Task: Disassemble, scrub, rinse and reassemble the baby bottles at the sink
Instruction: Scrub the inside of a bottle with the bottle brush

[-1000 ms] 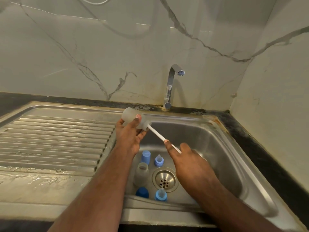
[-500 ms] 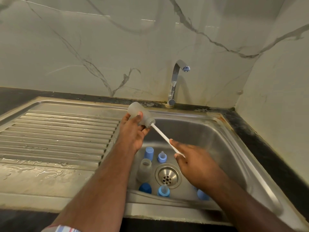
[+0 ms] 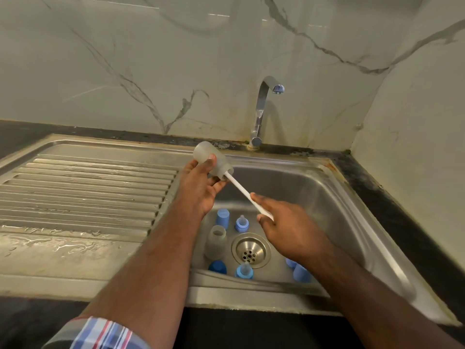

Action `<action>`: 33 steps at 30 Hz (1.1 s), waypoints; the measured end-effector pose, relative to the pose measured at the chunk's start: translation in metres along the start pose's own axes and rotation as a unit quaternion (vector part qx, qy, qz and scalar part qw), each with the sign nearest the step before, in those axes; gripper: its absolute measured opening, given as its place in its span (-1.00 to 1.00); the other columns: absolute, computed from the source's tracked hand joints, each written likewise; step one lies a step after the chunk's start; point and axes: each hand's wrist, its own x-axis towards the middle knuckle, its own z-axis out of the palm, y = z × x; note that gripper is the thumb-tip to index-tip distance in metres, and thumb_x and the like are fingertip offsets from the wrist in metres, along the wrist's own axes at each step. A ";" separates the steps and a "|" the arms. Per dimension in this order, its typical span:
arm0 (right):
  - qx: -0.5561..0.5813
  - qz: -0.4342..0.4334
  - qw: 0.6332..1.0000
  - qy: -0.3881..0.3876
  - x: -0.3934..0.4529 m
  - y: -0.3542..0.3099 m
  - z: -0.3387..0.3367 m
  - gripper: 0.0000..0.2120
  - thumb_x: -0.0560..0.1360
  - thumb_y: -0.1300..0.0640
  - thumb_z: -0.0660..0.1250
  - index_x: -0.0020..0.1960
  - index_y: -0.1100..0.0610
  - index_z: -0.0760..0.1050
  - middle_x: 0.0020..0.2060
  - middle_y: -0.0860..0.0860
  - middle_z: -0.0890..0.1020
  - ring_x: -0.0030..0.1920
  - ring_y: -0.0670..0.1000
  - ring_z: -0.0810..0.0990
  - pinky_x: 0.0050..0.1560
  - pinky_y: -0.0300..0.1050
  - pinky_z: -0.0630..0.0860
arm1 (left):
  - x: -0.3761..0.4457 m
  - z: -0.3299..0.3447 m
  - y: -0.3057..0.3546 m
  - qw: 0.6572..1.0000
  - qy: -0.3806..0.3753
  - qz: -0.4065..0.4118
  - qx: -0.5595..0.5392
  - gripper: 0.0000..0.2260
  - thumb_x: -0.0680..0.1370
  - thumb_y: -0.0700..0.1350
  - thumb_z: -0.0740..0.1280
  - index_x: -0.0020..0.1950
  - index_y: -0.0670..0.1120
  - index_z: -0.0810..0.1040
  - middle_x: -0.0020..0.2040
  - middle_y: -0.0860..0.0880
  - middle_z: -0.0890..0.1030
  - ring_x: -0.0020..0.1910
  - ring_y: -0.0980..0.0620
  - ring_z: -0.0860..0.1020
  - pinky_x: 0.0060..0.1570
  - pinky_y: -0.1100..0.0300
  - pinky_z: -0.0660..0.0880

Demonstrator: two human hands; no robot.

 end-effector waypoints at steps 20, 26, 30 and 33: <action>0.387 0.146 0.907 -0.084 -0.009 0.004 -0.013 -0.58 0.61 0.18 0.28 0.43 -0.12 0.45 -0.34 0.02 0.56 -0.51 -0.07 0.42 -0.56 -0.20 0.35 | -0.003 0.009 -0.011 0.997 -0.028 -0.022 0.064 -0.59 0.60 -0.21 0.39 0.44 -0.14 0.41 0.27 -0.25 0.57 0.12 -0.23 0.66 -0.04 -0.17 0.67; -0.041 0.028 0.999 -0.021 -0.005 -0.004 0.005 -0.48 0.65 0.12 0.19 0.59 -0.05 0.21 0.19 0.06 0.62 0.06 0.04 0.61 0.04 -0.12 0.53 | -0.009 0.012 -0.015 0.994 -0.045 -0.028 0.099 -0.63 0.56 -0.20 0.45 0.32 -0.24 0.48 0.23 -0.27 0.62 0.05 -0.20 0.69 -0.07 -0.09 0.68; 0.243 0.100 0.961 -0.089 -0.005 -0.002 -0.004 -0.53 0.62 0.15 0.25 0.49 -0.14 0.38 -0.20 0.00 0.60 -0.45 -0.08 0.50 -0.48 -0.20 0.43 | -0.009 0.011 -0.013 0.994 -0.034 -0.023 0.097 -0.82 0.58 -0.20 0.42 0.14 -0.21 0.53 0.13 -0.22 0.61 0.09 -0.18 0.64 0.01 -0.09 0.66; 0.382 0.146 0.909 -0.082 -0.010 0.001 -0.010 -0.57 0.62 0.18 0.28 0.43 -0.14 0.45 -0.34 0.00 0.56 -0.51 -0.06 0.43 -0.56 -0.19 0.36 | -0.007 0.010 -0.009 0.996 -0.030 -0.021 0.084 -0.76 0.58 -0.18 0.42 0.20 -0.22 0.53 0.13 -0.23 0.63 0.03 -0.16 0.67 0.05 -0.10 0.66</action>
